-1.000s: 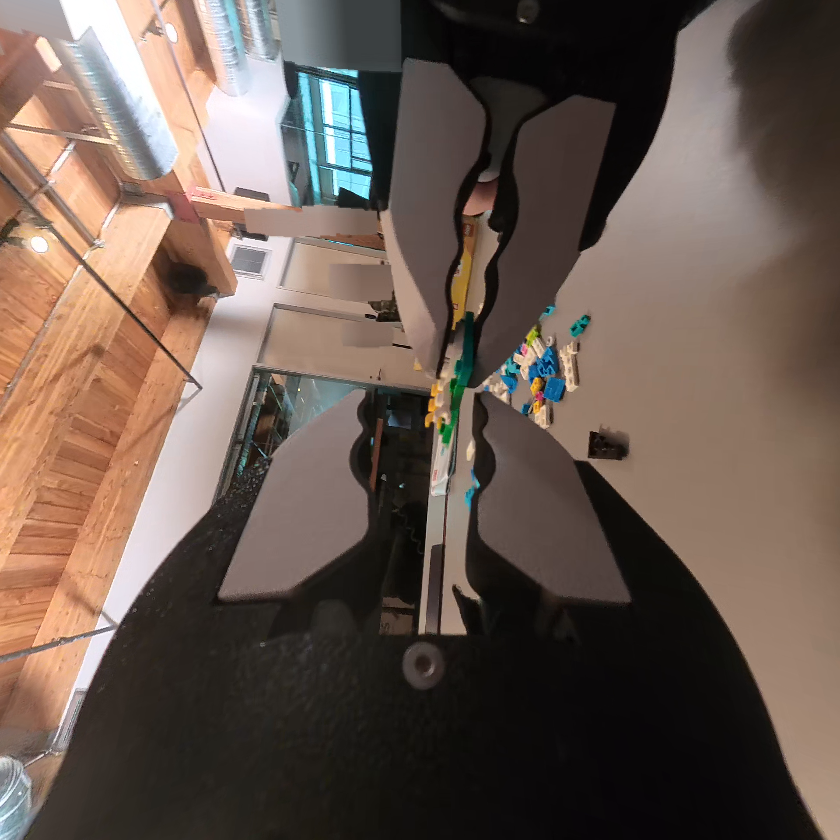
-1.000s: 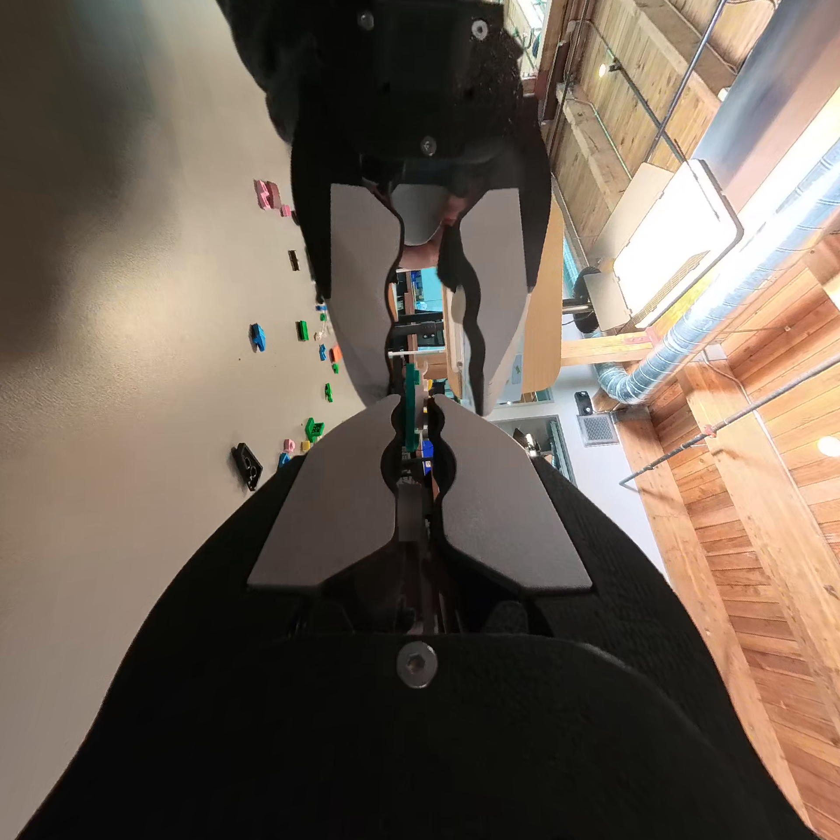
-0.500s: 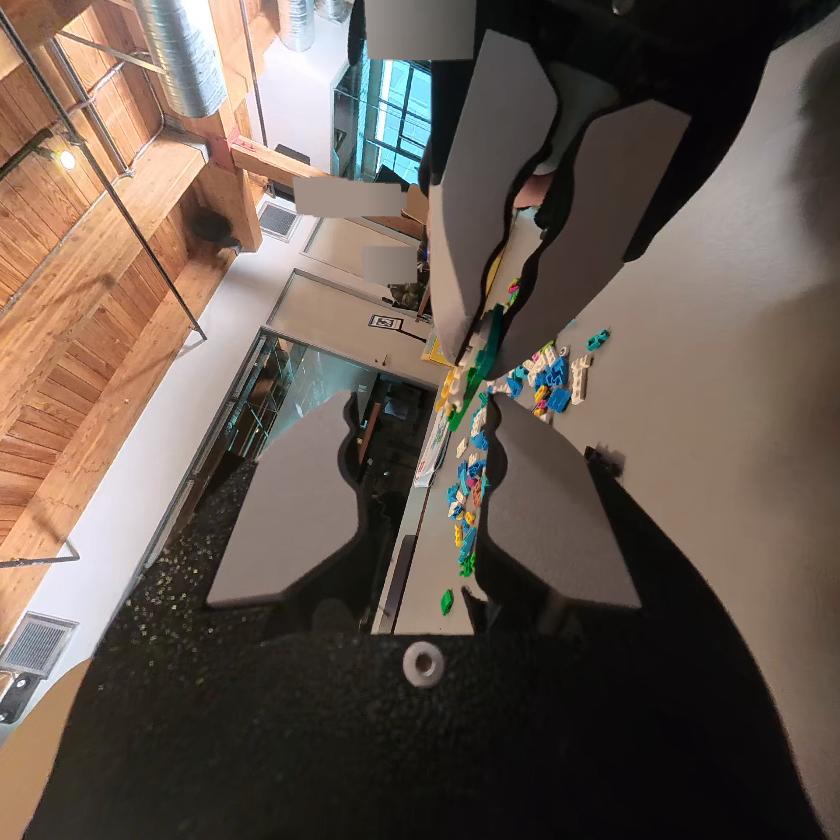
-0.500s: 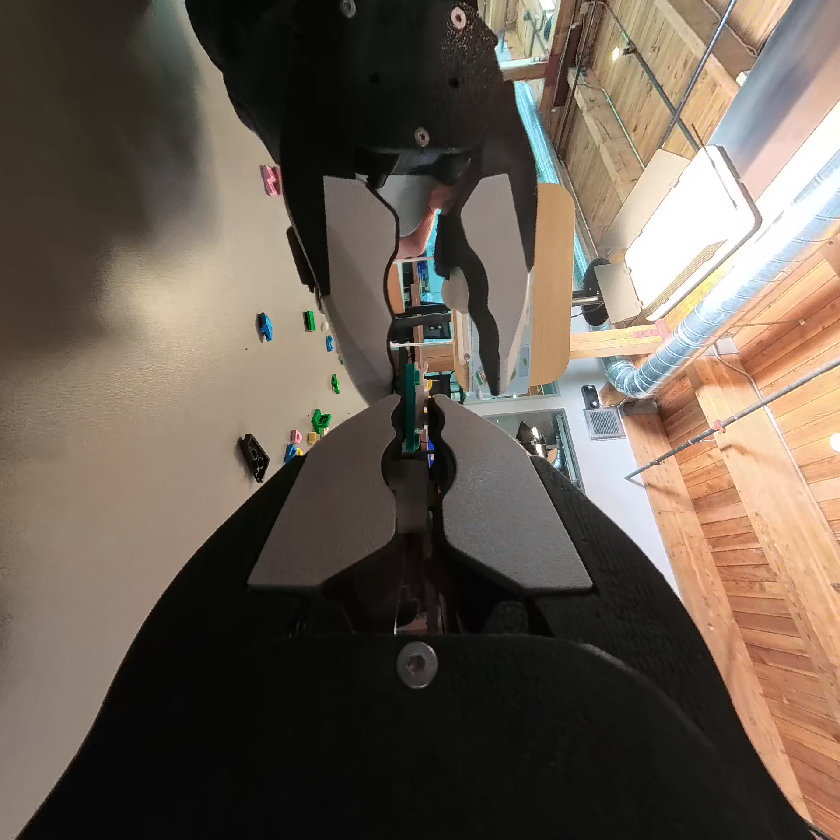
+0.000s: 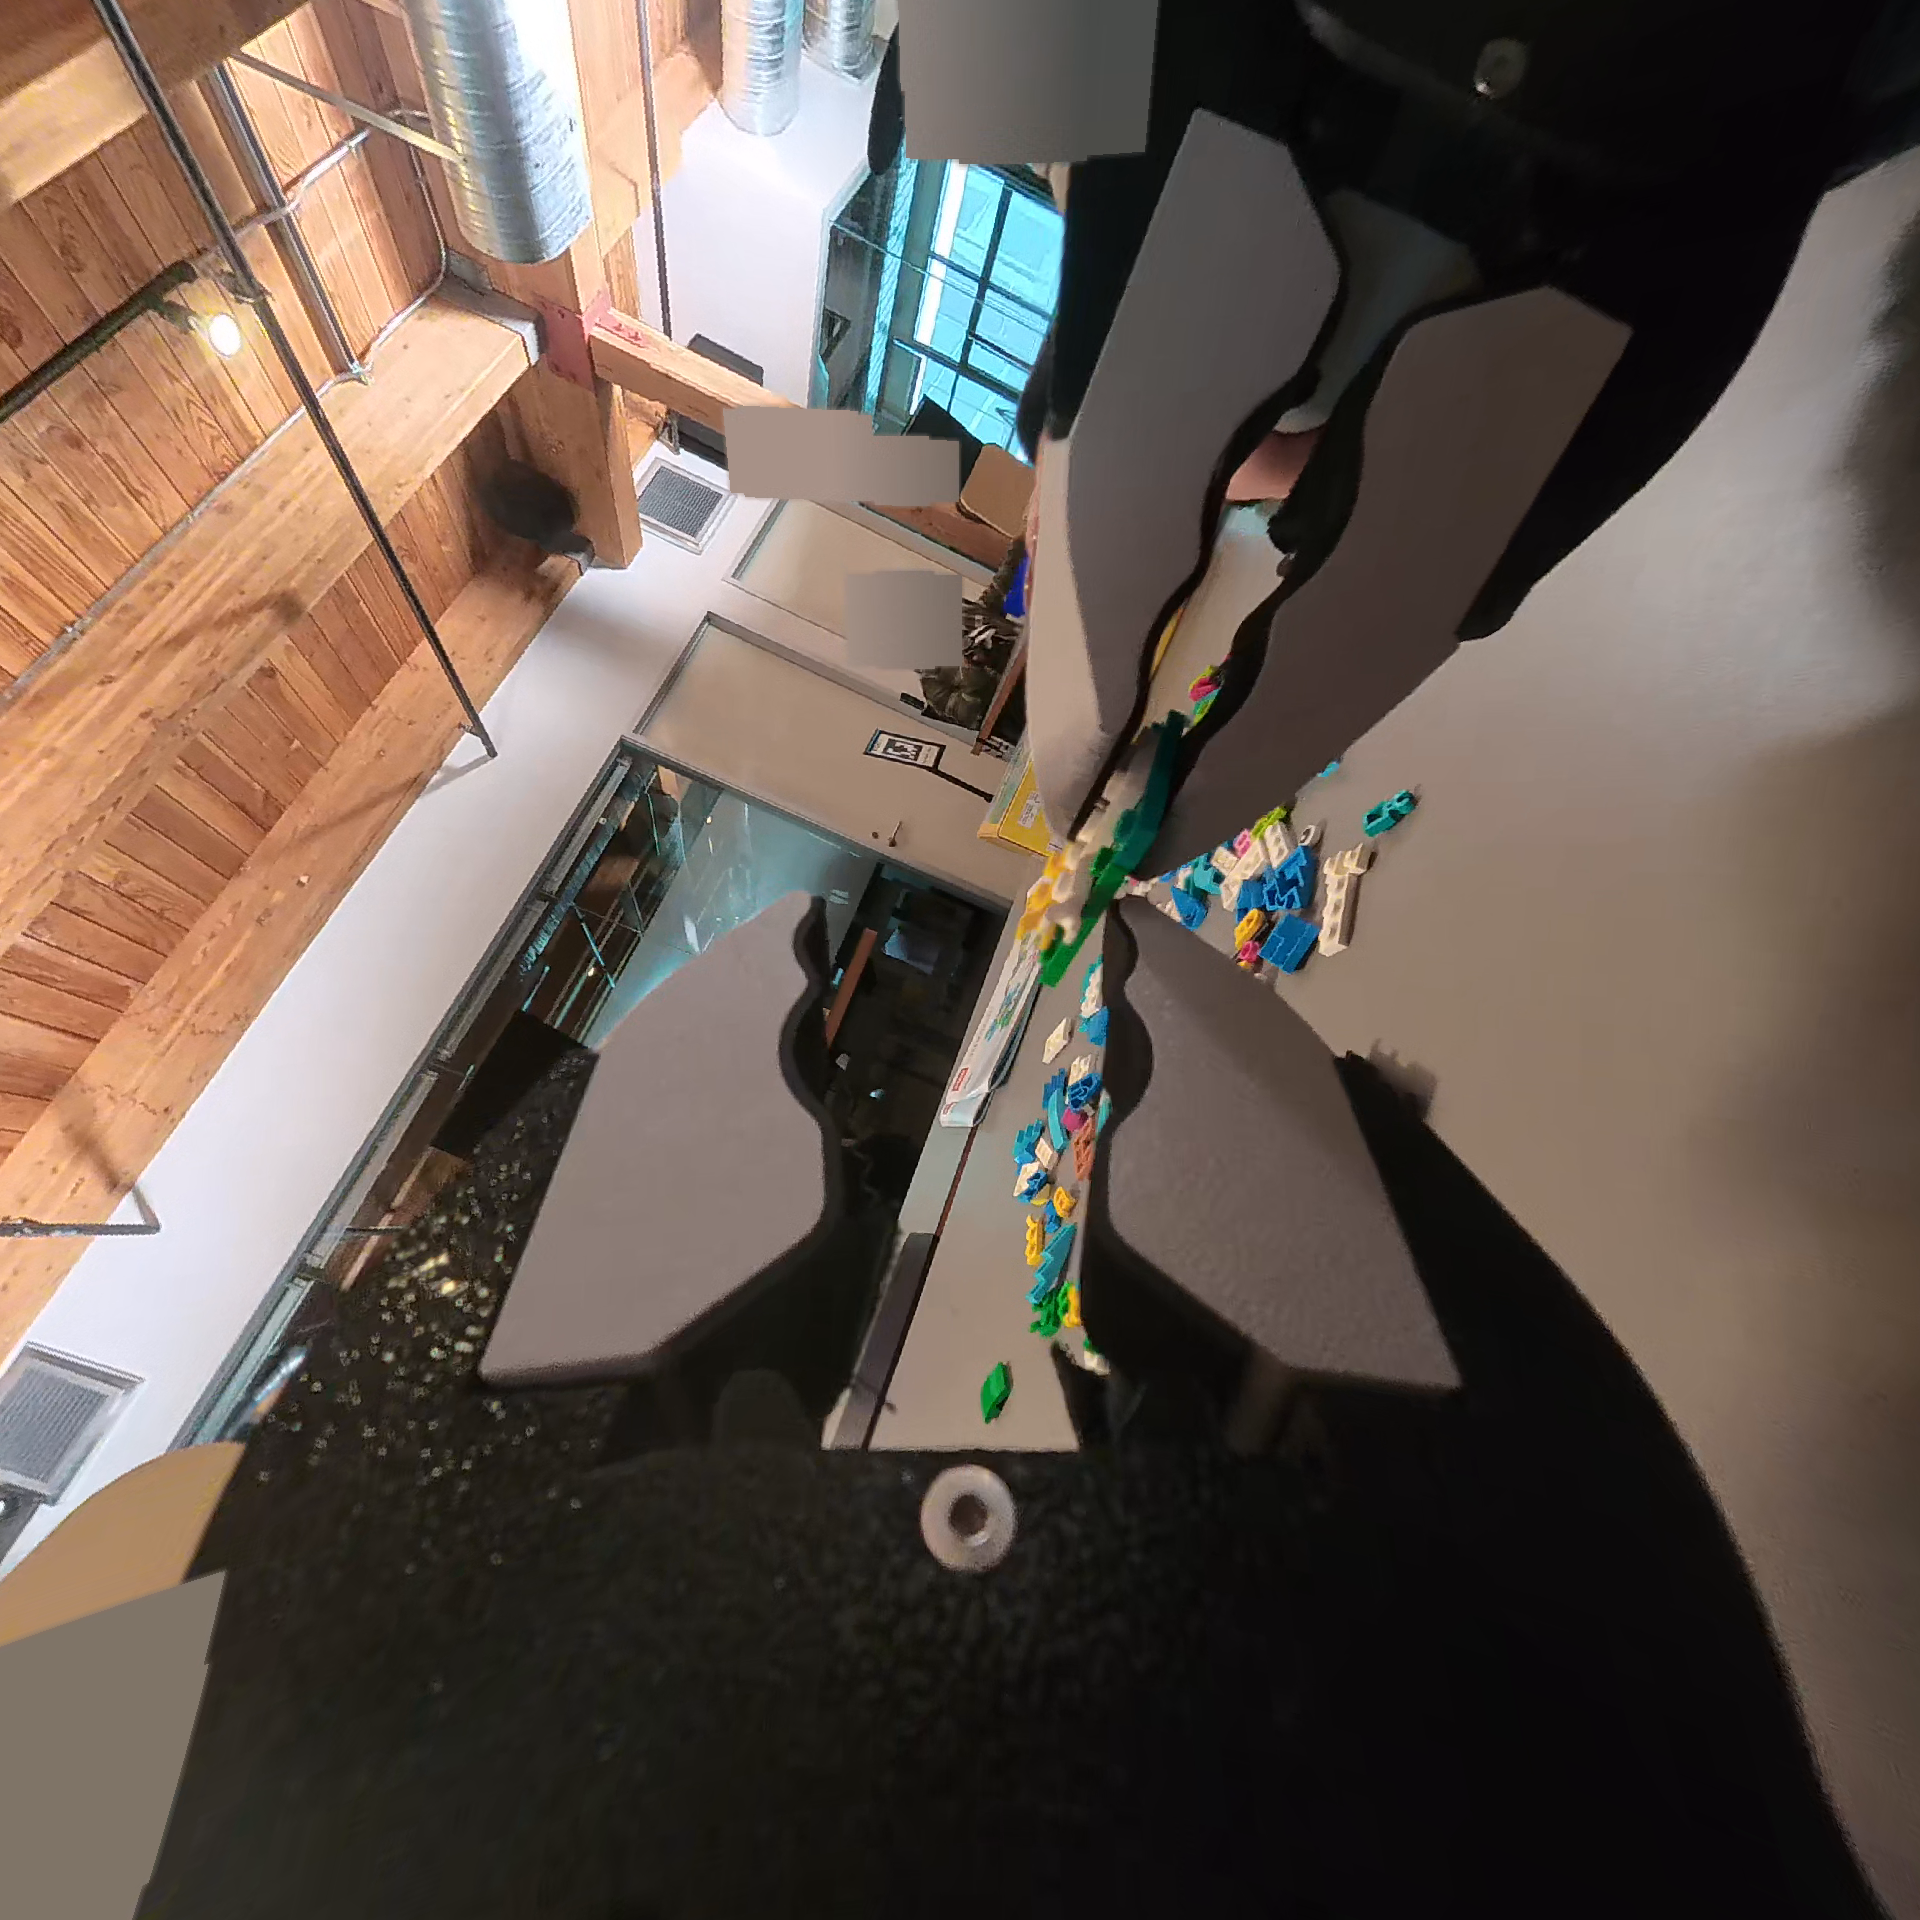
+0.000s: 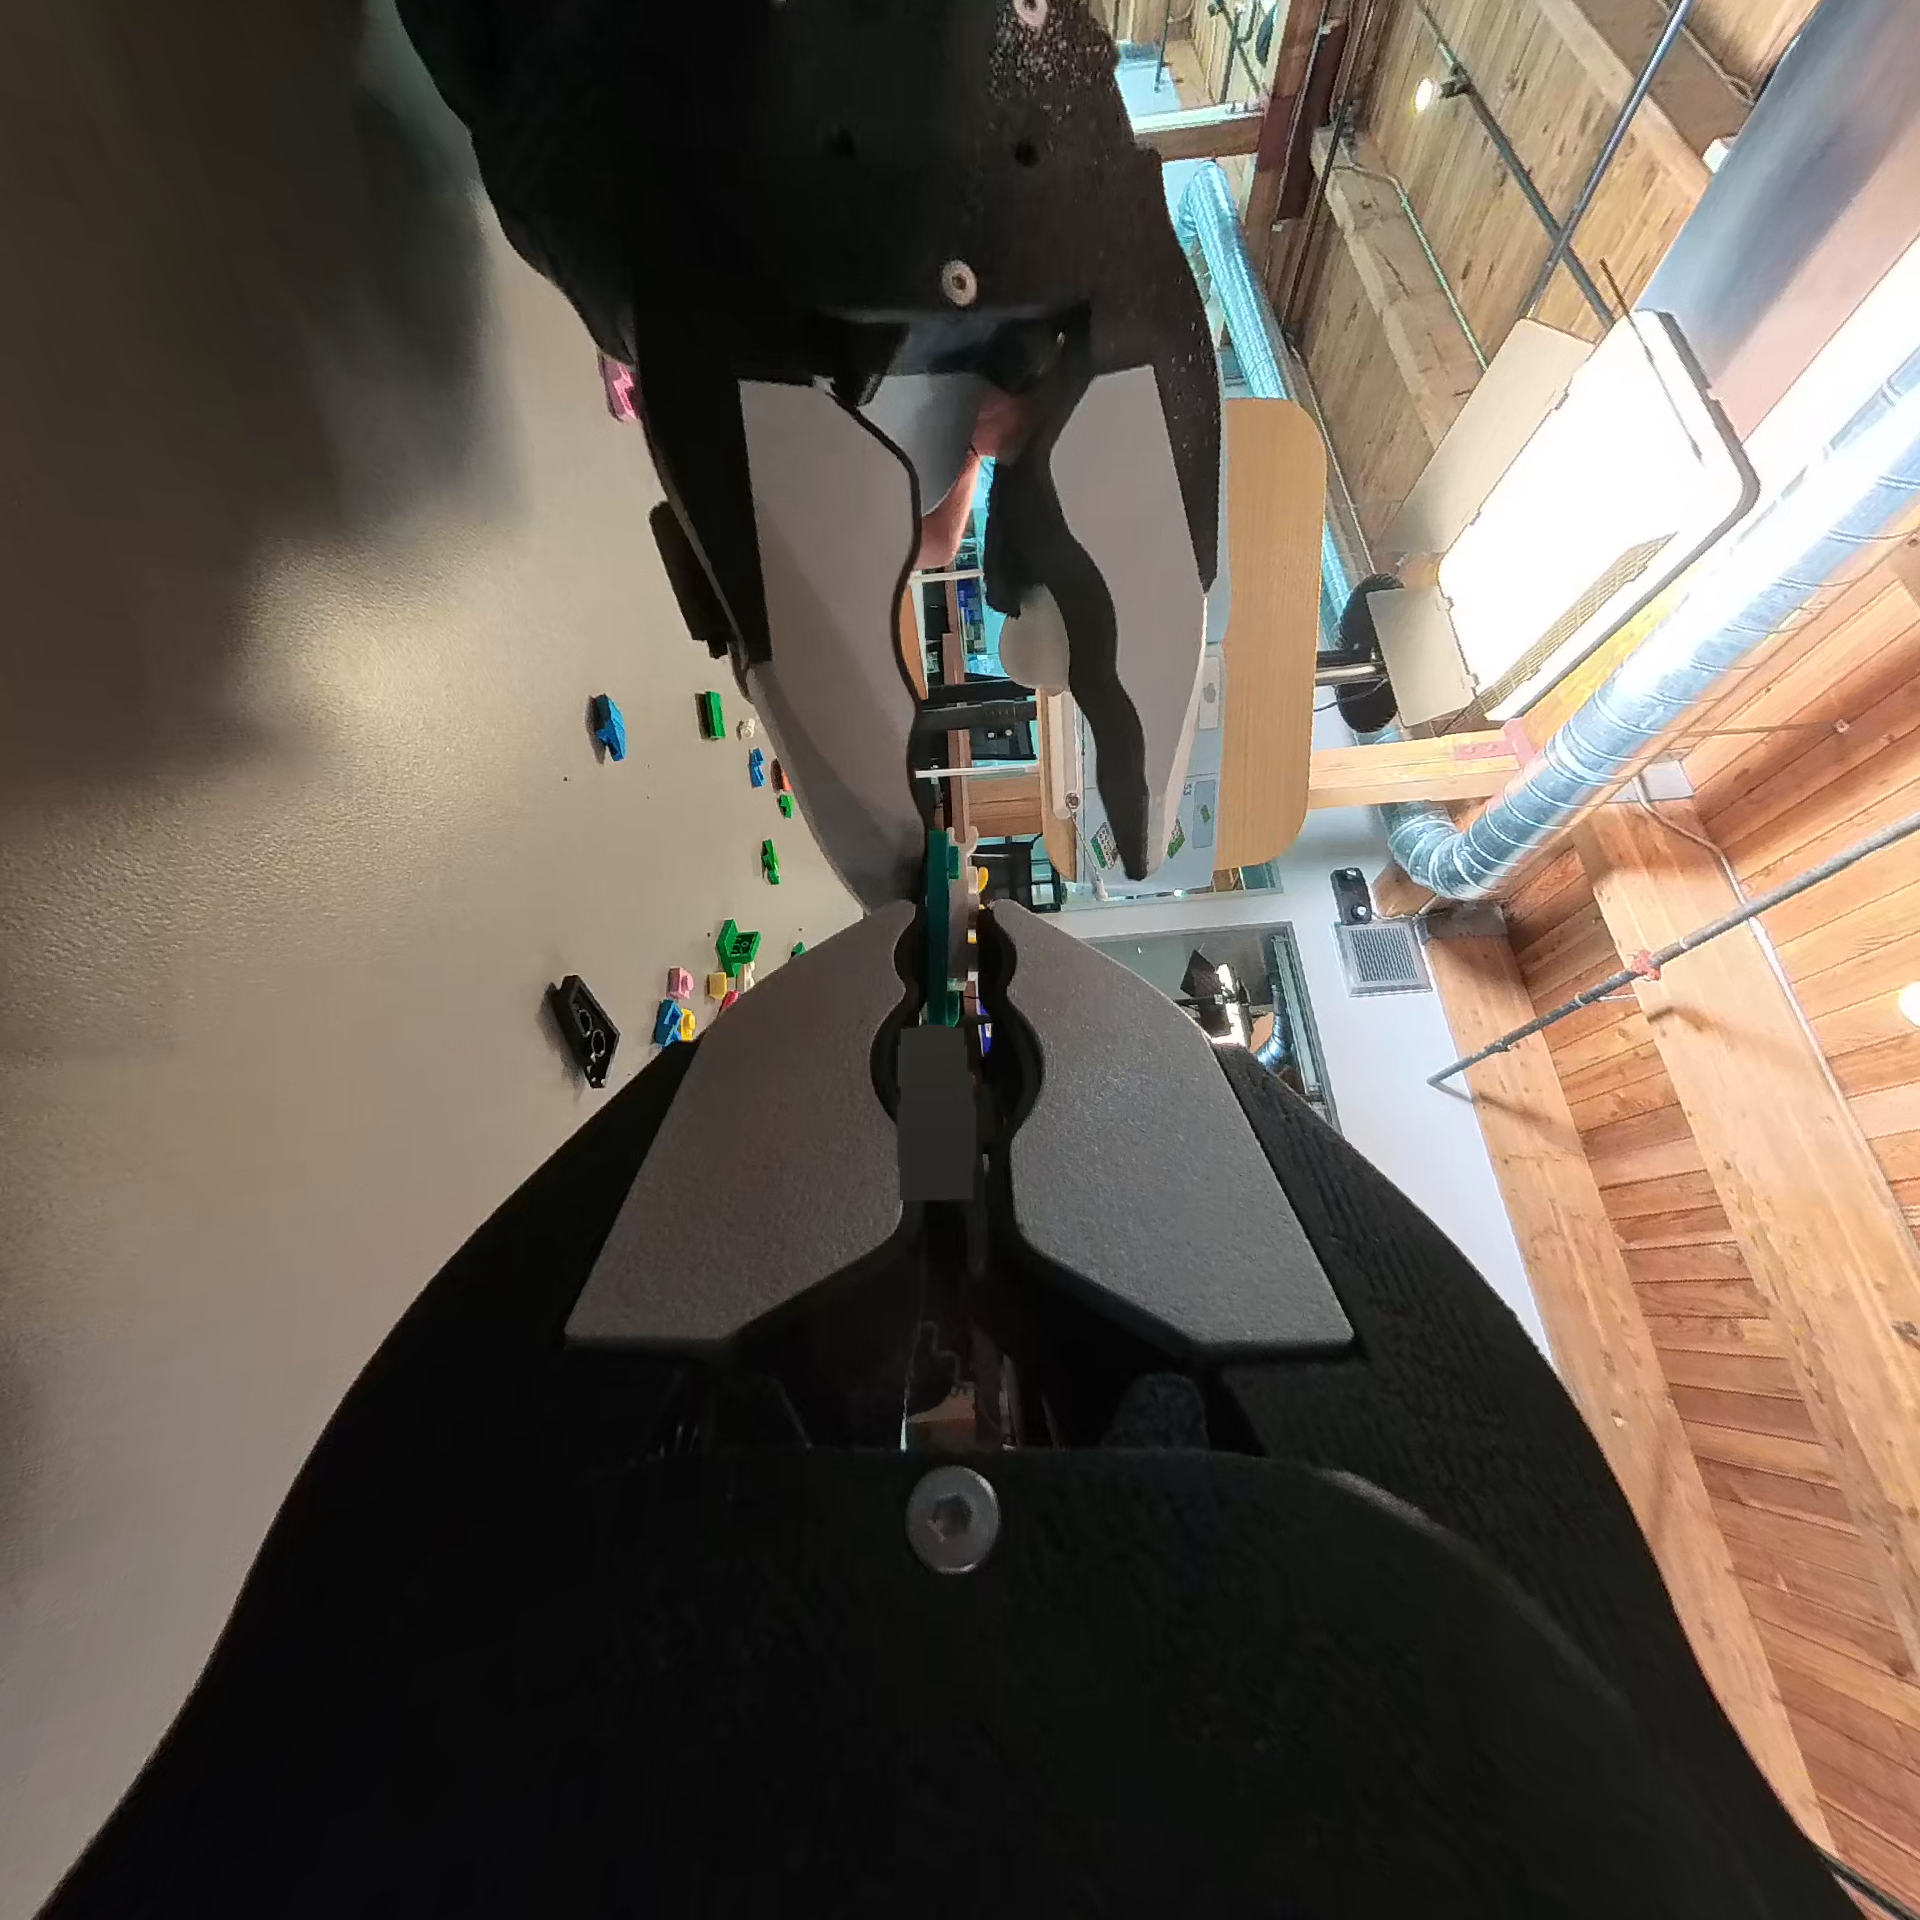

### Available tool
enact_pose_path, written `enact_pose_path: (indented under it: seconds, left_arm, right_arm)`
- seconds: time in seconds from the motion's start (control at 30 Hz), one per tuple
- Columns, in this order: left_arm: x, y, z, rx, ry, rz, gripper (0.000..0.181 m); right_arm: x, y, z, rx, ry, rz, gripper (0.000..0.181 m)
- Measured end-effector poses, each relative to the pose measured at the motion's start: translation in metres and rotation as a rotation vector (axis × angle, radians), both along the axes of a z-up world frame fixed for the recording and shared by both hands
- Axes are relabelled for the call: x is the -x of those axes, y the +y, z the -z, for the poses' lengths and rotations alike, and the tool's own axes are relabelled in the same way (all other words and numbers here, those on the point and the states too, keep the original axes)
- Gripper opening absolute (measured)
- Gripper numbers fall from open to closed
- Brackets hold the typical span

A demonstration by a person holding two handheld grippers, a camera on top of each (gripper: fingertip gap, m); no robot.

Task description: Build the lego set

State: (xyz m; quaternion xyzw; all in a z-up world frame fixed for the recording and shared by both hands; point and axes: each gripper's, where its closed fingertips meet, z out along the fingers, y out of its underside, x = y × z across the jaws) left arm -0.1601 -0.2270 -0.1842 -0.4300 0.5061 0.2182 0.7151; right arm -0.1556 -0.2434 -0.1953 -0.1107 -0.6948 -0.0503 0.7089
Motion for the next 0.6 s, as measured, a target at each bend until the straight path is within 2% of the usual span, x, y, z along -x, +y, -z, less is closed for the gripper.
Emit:
enact_pose_path:
  seconds: [0.6]
  left_arm:
    - [0.0034, 0.0027, 0.0024, 0.023, -0.015, -0.003, 0.048]
  right_arm:
    - [-0.0009, 0.0029, -0.0002, -0.01, 0.002, 0.015, 0.006]
